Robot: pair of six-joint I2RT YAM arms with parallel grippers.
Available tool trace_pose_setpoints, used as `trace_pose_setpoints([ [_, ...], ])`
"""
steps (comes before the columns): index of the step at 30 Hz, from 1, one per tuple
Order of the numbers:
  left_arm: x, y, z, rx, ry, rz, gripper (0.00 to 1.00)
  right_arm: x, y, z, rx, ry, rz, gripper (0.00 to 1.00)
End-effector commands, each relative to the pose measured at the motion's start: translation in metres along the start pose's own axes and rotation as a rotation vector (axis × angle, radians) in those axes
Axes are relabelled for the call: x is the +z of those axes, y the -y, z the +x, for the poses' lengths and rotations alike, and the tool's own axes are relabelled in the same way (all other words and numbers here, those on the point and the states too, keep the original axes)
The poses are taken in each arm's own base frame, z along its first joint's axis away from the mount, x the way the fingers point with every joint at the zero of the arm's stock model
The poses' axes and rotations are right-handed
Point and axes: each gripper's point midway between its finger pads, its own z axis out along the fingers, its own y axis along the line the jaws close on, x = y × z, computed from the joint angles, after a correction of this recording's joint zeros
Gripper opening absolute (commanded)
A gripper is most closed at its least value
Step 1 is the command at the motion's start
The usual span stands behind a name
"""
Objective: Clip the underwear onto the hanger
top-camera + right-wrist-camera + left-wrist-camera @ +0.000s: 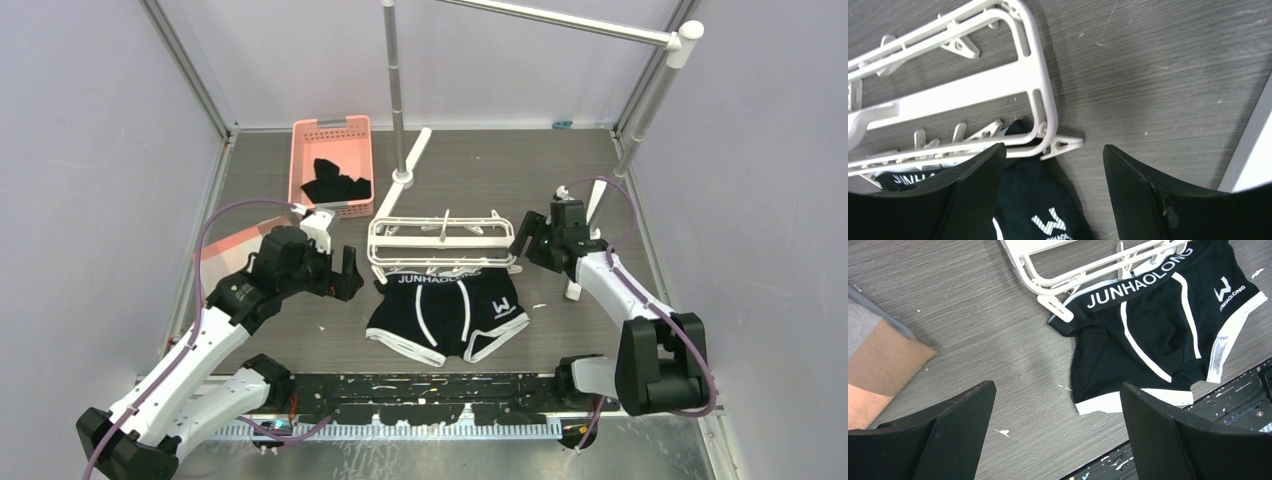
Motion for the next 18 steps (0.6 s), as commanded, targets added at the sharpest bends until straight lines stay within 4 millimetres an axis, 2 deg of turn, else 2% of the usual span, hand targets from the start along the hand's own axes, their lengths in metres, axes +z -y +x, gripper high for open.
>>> trace_pose_setpoints([
  [1,-0.006,0.006,-0.020,0.000,0.061,0.020,0.98,0.008,-0.019,-0.023,0.076,0.036,-0.176,0.77],
  [5,-0.007,0.009,-0.021,0.005,0.057,0.035,0.99,0.019,-0.025,-0.029,0.129,0.030,-0.257,0.76],
  [11,-0.010,0.014,-0.027,0.012,0.082,0.060,0.99,0.035,-0.022,-0.032,0.179,0.017,-0.301,0.75],
  [18,-0.012,0.015,-0.029,0.032,0.088,0.068,0.98,0.047,-0.018,-0.020,0.222,-0.046,-0.339,0.73],
])
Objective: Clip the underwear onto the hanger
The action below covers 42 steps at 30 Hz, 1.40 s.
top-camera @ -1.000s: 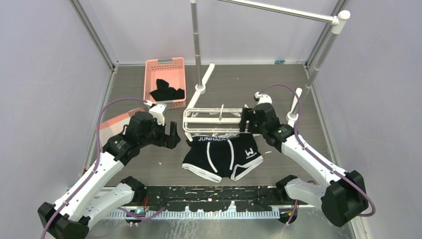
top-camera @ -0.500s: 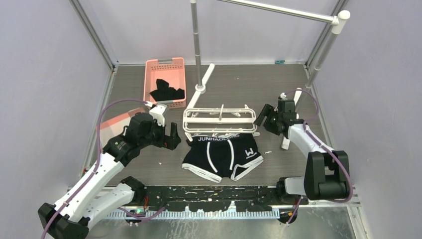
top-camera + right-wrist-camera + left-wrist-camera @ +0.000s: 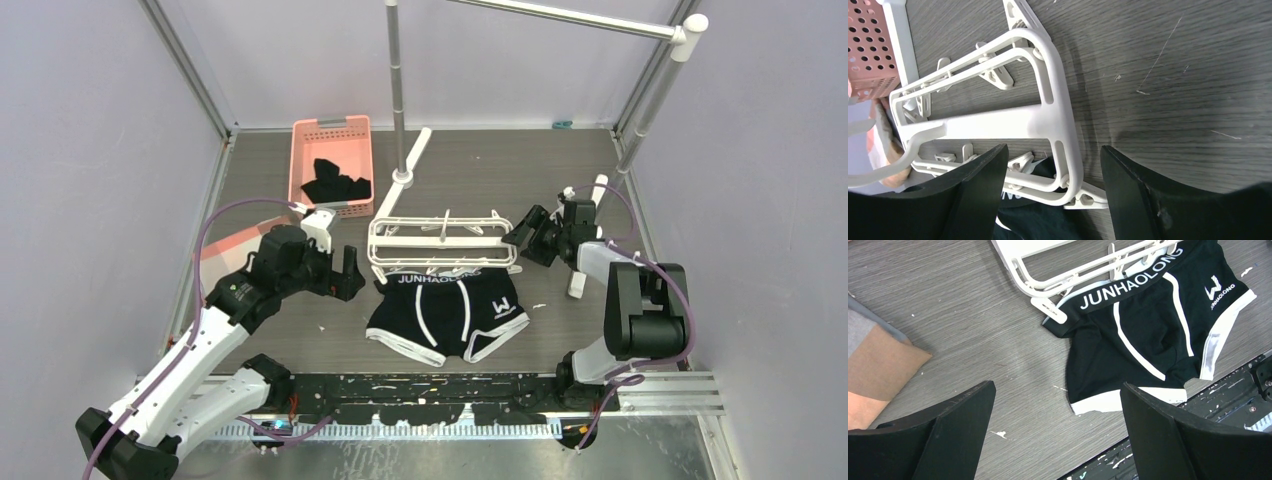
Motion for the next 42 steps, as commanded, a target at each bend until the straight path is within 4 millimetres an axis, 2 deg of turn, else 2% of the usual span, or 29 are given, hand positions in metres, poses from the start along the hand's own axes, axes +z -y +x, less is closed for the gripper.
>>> trace_pose_setpoints([
  [1,-0.010,0.011,-0.026,0.033,0.083,0.047,0.98,0.003,-0.009,-0.002,0.019,0.000,-0.073,0.73],
  [4,-0.009,0.013,-0.028,0.032,0.083,0.058,0.98,0.005,-0.005,0.003,0.032,-0.014,-0.065,0.72],
  [11,-0.009,0.021,-0.035,0.045,0.093,0.095,0.97,0.007,-0.009,0.011,0.062,-0.034,-0.112,0.71],
  [20,-0.010,0.028,-0.055,0.068,0.165,0.125,0.95,-0.001,-0.033,0.009,0.087,-0.012,-0.240,0.69],
  [29,-0.006,0.053,-0.075,0.110,0.226,0.257,0.91,-0.025,-0.063,0.003,0.077,0.039,-0.370,0.60],
  [36,-0.008,0.085,-0.088,0.241,0.295,0.394,0.92,-0.046,-0.080,-0.003,0.053,0.072,-0.413,0.58],
  [42,-0.003,0.132,-0.088,0.487,0.327,0.526,0.92,-0.058,-0.093,-0.001,0.032,0.060,-0.456,0.57],
])
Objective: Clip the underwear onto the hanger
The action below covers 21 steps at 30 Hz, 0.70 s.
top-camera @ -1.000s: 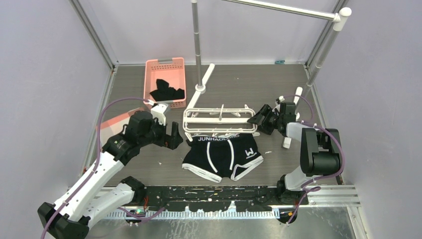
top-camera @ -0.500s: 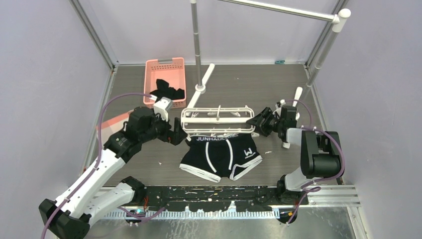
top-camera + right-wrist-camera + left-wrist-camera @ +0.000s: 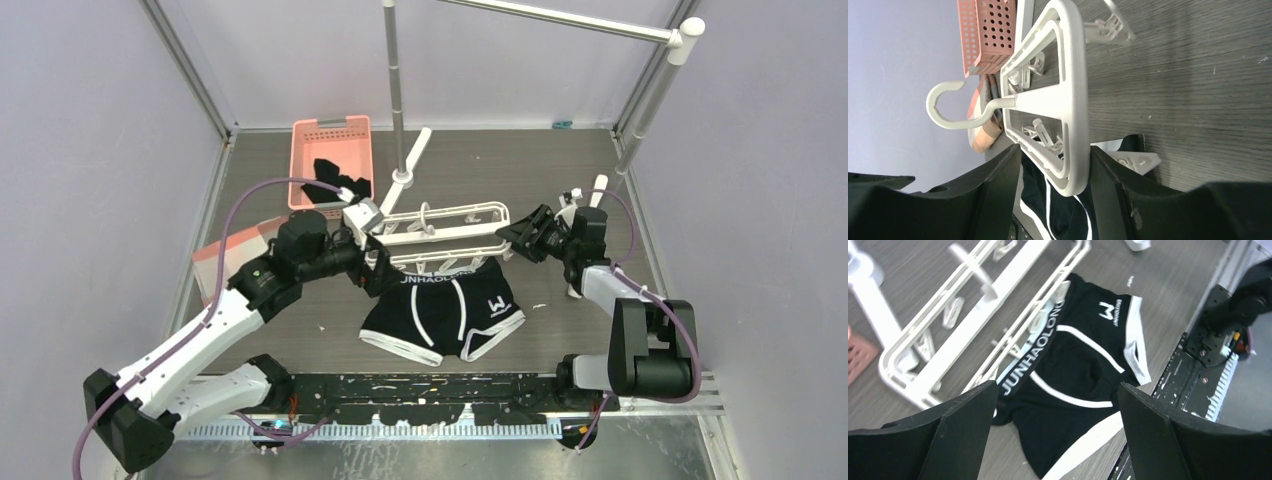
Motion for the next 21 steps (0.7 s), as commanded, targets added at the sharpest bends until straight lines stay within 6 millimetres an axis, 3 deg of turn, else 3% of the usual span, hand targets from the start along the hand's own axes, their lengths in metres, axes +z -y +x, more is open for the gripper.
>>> trace_pose_setpoints([
  [1,0.014,0.040,-0.045,0.276,0.125,0.166,0.91,-0.010,-0.032,-0.006,-0.052,0.003,-0.101,0.57],
  [5,0.035,0.070,-0.044,0.456,0.129,0.271,0.91,-0.017,-0.038,-0.003,-0.070,0.002,-0.106,0.57],
  [9,0.058,0.086,-0.049,0.546,0.156,0.337,0.92,-0.025,-0.047,0.001,-0.088,-0.001,-0.120,0.56],
  [14,0.093,0.090,-0.043,0.573,0.128,0.383,0.90,-0.038,-0.059,0.006,-0.098,0.011,-0.137,0.56],
  [21,0.122,0.089,-0.044,0.559,0.152,0.361,0.83,-0.061,-0.076,0.013,-0.116,0.046,-0.139,0.56],
])
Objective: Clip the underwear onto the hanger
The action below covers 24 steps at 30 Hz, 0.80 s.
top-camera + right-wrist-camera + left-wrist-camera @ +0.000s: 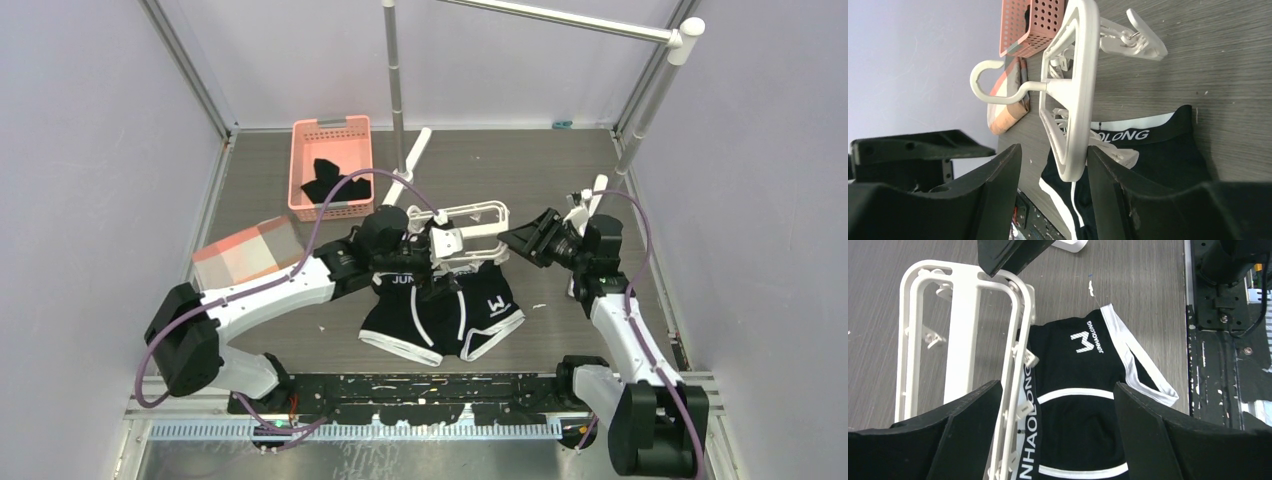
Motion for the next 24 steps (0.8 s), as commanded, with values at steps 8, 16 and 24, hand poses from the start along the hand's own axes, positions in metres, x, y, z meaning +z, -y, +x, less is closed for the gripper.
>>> trace_pose_setpoints([
  [8,0.034,-0.015,-0.048,0.083,0.134,-0.022,0.76,-0.025,-0.030,0.009,-0.038,0.030,-0.054,0.56],
  [16,0.036,-0.019,-0.041,0.094,0.109,-0.037,0.75,-0.027,-0.001,-0.003,-0.119,0.063,0.130,0.58],
  [24,0.023,-0.012,-0.026,0.127,0.055,-0.031,0.77,-0.021,0.089,-0.005,-0.095,0.060,0.473,0.68],
])
